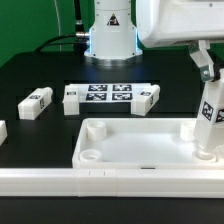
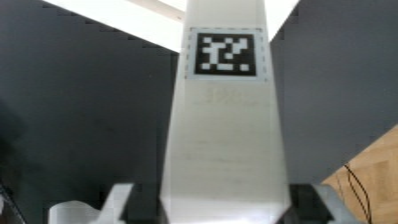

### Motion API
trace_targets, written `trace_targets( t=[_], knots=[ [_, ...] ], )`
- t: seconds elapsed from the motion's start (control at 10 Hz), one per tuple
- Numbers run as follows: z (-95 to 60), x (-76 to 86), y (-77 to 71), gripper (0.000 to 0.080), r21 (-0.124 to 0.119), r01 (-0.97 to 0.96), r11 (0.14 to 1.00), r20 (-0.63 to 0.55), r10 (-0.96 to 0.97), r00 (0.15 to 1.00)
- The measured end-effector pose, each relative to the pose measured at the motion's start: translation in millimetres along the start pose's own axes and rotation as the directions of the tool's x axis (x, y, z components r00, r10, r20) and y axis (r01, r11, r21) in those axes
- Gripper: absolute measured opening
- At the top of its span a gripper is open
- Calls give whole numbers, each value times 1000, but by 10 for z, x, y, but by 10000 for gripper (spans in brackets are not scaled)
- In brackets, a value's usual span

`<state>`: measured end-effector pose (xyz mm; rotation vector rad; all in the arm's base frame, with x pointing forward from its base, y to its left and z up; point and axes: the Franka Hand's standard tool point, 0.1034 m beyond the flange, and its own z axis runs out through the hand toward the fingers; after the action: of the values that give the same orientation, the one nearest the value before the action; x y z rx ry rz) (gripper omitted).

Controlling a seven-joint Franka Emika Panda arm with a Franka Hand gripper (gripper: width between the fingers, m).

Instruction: Assemble desk

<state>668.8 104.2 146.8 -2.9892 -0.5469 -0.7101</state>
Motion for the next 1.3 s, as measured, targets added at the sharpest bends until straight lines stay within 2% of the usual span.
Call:
trace_targets(
  t=[0.5, 1.2, 1.3],
  knots=[
    [65, -68, -15, 289, 3, 0, 1000, 11, 0, 1000],
    [64, -73, -31, 294, -20, 4, 1000, -68, -5, 998],
    [65, -74, -31, 509, -20, 4, 1000, -68, -5, 998]
  ],
)
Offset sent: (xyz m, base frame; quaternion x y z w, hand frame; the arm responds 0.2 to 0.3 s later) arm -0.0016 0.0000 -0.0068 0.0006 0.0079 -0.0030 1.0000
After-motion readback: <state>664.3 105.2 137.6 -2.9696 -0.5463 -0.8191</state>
